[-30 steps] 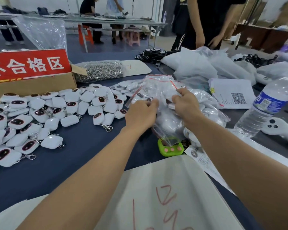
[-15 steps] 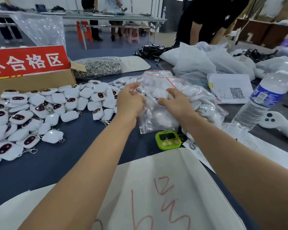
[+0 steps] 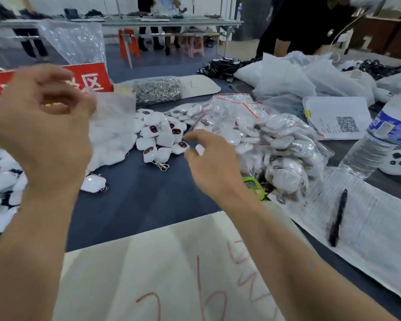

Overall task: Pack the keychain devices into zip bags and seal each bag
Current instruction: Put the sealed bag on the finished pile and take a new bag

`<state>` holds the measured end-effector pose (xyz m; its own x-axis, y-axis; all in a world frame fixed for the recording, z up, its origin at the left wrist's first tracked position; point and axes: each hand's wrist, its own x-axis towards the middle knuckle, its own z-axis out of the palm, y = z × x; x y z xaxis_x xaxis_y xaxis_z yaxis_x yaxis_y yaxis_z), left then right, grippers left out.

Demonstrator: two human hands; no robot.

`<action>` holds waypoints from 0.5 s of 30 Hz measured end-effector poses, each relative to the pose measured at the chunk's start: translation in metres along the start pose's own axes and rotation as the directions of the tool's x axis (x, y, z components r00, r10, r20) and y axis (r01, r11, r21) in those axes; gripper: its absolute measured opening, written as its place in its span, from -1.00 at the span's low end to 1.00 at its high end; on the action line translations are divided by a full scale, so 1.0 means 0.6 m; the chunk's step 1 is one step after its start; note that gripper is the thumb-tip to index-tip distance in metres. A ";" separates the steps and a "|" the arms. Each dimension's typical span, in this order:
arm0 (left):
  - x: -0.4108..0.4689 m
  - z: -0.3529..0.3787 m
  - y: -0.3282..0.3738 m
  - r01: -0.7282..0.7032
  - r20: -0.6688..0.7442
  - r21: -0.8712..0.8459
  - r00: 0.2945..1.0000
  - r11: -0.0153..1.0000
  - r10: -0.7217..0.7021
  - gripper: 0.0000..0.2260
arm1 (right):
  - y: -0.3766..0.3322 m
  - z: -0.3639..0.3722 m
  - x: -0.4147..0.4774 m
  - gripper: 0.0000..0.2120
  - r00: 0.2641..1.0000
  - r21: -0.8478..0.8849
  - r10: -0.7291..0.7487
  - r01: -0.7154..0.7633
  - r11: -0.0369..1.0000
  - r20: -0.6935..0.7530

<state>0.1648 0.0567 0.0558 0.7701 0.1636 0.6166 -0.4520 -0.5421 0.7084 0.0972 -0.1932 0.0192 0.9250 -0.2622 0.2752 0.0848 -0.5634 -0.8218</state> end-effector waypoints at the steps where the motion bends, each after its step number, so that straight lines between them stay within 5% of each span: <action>1: -0.020 0.005 0.016 -0.034 -0.010 0.021 0.999 0.999 0.034 -0.79 | -0.012 0.025 -0.019 -0.71 0.996 0.089 0.010 -0.018 0.996 0.086; 6: -0.129 0.032 0.028 0.022 0.113 0.024 0.993 0.999 -0.025 -0.84 | -0.046 0.115 -0.086 -0.70 0.942 0.379 -0.023 -0.113 0.919 0.336; 8: -0.144 0.025 0.012 0.206 0.160 -0.117 0.969 0.972 -0.186 -0.79 | -0.043 0.128 -0.098 -0.75 0.945 0.398 -0.003 -0.134 0.908 0.326; 11: -0.161 0.008 0.007 0.284 0.361 -0.308 0.918 0.908 -0.165 -0.76 | -0.031 0.130 -0.100 -0.80 0.960 0.394 0.034 -0.146 0.907 0.277; 15: -0.185 -0.007 0.006 0.248 0.466 -0.212 0.876 0.945 -0.125 -0.54 | -0.022 0.119 -0.096 -0.81 0.963 0.452 0.075 -0.189 0.872 0.257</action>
<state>0.0760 0.0400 -0.0088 0.9409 -0.1729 0.2913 -0.3319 -0.2976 0.8951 0.0694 -0.1147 -0.0216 0.9928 -0.0936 0.0748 0.0666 -0.0880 -0.9939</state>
